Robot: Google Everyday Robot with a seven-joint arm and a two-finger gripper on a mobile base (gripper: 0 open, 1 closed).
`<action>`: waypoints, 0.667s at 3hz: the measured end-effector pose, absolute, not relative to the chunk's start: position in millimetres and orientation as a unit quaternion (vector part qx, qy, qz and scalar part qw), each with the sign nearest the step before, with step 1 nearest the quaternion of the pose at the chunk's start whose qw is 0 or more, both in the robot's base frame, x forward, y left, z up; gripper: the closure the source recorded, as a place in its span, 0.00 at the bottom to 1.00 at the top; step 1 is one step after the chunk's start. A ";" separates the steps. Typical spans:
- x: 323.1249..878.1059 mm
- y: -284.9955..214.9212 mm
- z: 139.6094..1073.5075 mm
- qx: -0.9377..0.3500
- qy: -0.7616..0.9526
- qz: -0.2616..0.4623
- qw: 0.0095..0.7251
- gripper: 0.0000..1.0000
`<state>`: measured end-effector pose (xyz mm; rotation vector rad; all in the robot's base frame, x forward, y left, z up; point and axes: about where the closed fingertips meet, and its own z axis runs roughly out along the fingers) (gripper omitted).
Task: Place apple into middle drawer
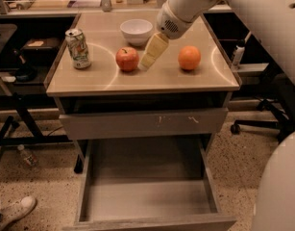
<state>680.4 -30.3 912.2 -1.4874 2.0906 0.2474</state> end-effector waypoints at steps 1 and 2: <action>698.1 -3.0 903.8 -0.559 0.776 0.106 0.272 0.00; 709.8 15.5 892.4 -0.561 0.776 0.118 0.263 0.00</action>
Offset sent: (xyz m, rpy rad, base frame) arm 0.0460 0.0669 -0.0275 0.0341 0.0798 0.0403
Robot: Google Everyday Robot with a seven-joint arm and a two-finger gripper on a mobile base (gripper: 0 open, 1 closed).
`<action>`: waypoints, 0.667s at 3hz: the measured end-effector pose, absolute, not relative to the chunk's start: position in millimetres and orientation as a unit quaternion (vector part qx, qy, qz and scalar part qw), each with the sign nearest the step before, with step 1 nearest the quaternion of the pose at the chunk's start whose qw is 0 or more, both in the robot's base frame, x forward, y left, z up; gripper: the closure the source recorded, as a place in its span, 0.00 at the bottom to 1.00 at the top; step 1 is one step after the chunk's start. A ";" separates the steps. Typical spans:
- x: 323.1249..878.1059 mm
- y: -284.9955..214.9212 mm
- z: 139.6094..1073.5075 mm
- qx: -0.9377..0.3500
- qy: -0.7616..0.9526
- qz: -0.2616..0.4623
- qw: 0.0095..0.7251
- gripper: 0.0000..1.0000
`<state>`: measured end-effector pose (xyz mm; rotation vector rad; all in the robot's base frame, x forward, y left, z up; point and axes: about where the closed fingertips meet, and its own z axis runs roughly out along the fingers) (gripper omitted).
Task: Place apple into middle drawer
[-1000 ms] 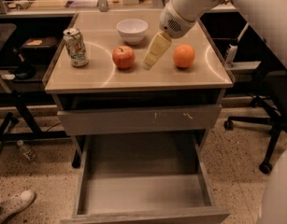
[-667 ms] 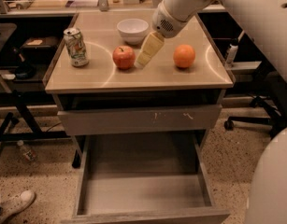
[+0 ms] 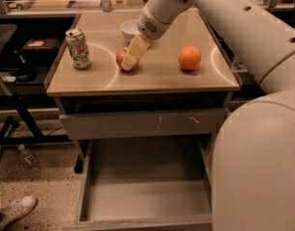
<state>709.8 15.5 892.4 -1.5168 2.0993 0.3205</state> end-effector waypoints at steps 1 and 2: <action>715.3 33.0 878.6 -0.565 0.776 0.132 0.248 0.00; 726.8 52.9 858.2 -0.571 0.776 0.143 0.225 0.00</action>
Offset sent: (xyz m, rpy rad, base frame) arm 0.0164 0.0365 -0.0319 -0.0031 0.0863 0.0399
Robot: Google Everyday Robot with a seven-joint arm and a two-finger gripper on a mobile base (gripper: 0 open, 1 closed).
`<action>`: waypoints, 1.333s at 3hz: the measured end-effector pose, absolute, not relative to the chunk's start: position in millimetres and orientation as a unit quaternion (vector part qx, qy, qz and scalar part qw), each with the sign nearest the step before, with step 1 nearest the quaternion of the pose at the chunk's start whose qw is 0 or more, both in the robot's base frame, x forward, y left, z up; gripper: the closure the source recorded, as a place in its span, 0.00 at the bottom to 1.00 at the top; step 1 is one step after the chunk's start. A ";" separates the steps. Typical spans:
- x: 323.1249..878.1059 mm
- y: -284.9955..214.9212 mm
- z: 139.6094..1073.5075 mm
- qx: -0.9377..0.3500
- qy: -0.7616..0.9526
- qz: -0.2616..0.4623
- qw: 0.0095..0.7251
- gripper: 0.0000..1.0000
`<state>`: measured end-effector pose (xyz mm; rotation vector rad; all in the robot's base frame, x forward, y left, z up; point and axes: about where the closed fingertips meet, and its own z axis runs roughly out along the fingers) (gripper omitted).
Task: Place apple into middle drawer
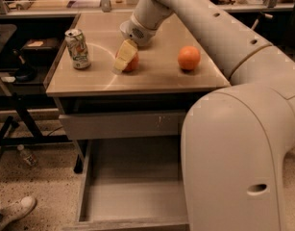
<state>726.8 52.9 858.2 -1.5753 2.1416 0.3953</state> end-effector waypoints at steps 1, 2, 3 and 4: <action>741.4 60.6 853.1 -0.579 0.772 0.136 0.225 0.00; 742.7 56.2 840.0 -0.575 0.776 0.138 0.219 0.00; 741.0 50.6 829.5 -0.571 0.780 0.141 0.215 0.00; 741.0 50.6 829.5 -0.571 0.780 0.141 0.215 0.19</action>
Offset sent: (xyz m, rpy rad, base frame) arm 0.0239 0.0055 0.0013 -0.0226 -0.0399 0.0150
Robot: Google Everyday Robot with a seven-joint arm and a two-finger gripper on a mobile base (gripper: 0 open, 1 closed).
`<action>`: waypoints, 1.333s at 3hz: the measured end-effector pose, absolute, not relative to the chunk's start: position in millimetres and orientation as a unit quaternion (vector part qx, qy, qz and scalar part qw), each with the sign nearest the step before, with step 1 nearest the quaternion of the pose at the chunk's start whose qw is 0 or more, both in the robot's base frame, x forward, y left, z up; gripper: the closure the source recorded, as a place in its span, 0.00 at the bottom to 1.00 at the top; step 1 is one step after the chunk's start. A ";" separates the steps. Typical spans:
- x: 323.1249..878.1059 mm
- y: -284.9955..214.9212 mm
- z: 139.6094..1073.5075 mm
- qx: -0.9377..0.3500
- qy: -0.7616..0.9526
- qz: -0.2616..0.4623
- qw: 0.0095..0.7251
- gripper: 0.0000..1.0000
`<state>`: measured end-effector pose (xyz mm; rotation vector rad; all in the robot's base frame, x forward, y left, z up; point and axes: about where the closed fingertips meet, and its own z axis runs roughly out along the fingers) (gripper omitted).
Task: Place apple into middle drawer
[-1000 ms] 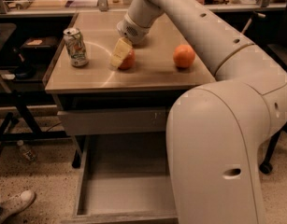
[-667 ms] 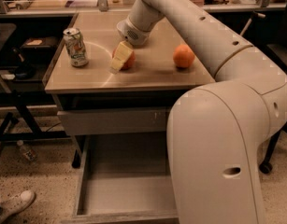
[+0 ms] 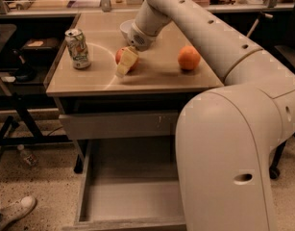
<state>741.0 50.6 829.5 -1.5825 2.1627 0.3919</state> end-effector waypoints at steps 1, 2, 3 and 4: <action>741.0 50.7 829.5 -0.571 0.780 0.141 0.215 0.43; 741.0 50.7 829.4 -0.571 0.780 0.141 0.215 0.66; 740.9 50.6 829.5 -0.571 0.780 0.141 0.215 0.89; 733.4 45.6 834.8 -0.571 0.779 0.137 0.219 1.00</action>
Offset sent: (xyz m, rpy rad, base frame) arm 0.0000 0.0000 0.0000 0.0000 0.0000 0.0000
